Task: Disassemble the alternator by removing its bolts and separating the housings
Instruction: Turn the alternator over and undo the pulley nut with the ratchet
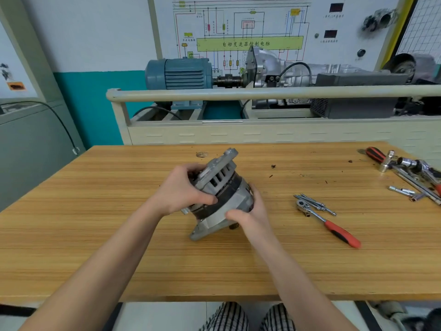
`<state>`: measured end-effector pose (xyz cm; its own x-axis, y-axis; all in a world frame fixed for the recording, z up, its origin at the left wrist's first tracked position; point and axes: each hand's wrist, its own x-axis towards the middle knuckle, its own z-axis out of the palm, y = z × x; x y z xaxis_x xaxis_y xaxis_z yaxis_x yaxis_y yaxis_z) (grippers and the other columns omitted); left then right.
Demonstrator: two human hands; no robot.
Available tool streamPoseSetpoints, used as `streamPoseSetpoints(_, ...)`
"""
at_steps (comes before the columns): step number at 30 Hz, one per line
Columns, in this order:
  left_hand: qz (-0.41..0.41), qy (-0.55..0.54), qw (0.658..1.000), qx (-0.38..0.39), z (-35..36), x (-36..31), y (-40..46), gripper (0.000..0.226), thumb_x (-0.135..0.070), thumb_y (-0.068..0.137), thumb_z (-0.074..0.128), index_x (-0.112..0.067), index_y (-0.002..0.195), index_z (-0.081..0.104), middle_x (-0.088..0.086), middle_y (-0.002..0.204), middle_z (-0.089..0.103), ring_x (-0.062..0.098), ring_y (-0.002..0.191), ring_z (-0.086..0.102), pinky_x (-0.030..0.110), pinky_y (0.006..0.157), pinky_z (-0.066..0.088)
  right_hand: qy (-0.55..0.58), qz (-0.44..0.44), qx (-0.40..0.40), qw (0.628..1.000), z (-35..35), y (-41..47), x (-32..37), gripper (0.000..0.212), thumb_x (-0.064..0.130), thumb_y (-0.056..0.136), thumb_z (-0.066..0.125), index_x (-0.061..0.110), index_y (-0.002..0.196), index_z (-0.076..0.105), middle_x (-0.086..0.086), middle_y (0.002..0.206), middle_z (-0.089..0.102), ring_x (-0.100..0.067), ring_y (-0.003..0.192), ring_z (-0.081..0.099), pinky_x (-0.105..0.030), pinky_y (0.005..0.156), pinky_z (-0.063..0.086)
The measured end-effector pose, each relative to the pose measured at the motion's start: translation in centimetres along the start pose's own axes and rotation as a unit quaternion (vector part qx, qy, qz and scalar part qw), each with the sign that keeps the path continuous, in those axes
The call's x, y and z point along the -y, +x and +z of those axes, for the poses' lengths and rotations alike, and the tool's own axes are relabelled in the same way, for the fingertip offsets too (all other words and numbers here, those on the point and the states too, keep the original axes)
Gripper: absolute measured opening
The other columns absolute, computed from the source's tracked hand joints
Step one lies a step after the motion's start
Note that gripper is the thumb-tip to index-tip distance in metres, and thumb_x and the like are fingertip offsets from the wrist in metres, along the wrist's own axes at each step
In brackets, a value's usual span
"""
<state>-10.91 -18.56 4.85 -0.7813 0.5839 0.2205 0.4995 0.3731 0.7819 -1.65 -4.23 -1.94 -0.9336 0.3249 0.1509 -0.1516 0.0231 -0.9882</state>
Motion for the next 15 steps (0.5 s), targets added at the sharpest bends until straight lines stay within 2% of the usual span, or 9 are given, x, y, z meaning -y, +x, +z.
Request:
streamPoseSetpoints(2, 0.003, -0.003, 1.0, -0.017, 0.1, 0.5, -0.5, 0.064, -0.005, 0.057, 0.087, -0.024, 0.112, 0.061, -0.012, 0.098, 0.068, -0.008, 0.085, 0.062, 0.009, 0.066, 0.049, 0.03, -0.011, -0.03, 0.999, 0.3, 0.3, -0.2, 0.056, 0.006, 0.057, 0.064, 0.041, 0.098, 0.048, 0.013, 0.082, 0.067, 0.007, 0.072, 0.063, -0.008, 0.056, 0.047)
streamPoseSetpoints(6, 0.021, -0.003, 0.999, -0.03, 0.4, 0.8, -1.0, 0.072, -0.008, 0.056, 0.089, -0.02, 0.121, 0.061, -0.015, 0.103, 0.066, -0.011, 0.09, 0.06, 0.006, 0.071, 0.046, 0.05, -0.025, -0.067, 0.996, 0.8, 0.1, -0.8, 0.06, 0.008, 0.052, 0.06, 0.038, 0.104, 0.057, 0.014, 0.077, 0.069, 0.0, 0.068, 0.064, -0.013, 0.057, 0.048)
streamPoseSetpoints(8, 0.024, -0.017, 0.999, -0.036, 0.7, 0.8, -1.4, 0.075, -0.006, 0.055, 0.089, -0.018, 0.123, 0.061, -0.016, 0.105, 0.065, -0.013, 0.093, 0.059, 0.004, 0.072, 0.045, 0.054, -0.029, -0.081, 0.995, 0.7, -0.2, -0.9, 0.059, 0.007, 0.052, 0.059, 0.047, 0.094, 0.063, 0.014, 0.075, 0.069, -0.001, 0.067, 0.064, -0.013, 0.057, 0.048)
streamPoseSetpoints(11, 0.027, -0.029, 0.999, -0.038, 1.3, 0.7, -1.9, 0.079, -0.006, 0.053, 0.089, -0.015, 0.126, 0.059, -0.016, 0.106, 0.065, -0.014, 0.094, 0.058, 0.002, 0.072, 0.044, 0.029, -0.028, -0.083, 0.996, 0.1, -0.8, -0.5, 0.07, 0.007, 0.051, 0.06, 0.07, 0.082, 0.058, 0.021, 0.08, 0.069, 0.002, 0.073, 0.065, -0.012, 0.058, 0.049)
streamPoseSetpoints(13, 0.03, -0.037, 0.998, -0.036, 1.8, 0.6, -2.1, 0.08, -0.006, 0.053, 0.09, -0.014, 0.126, 0.059, -0.015, 0.107, 0.065, -0.015, 0.095, 0.058, 0.002, 0.072, 0.044, 0.021, -0.024, -0.087, 0.996, -0.5, -1.3, -0.3, 0.071, 0.008, 0.05, 0.06, 0.072, 0.08, 0.057, 0.024, 0.081, 0.069, 0.004, 0.075, 0.064, -0.011, 0.058, 0.049)
streamPoseSetpoints(15, 0.03, -0.051, 0.997, -0.042, 2.3, 0.6, -2.5, 0.08, -0.007, 0.052, 0.09, -0.015, 0.126, 0.059, -0.015, 0.105, 0.067, -0.013, 0.095, 0.059, 0.002, 0.073, 0.044, 0.022, -0.027, -0.099, 0.995, -0.9, -1.7, 0.0, 0.068, 0.007, 0.048, 0.059, 0.067, 0.081, 0.061, 0.022, 0.08, 0.069, 0.003, 0.073, 0.064, -0.013, 0.058, 0.05)
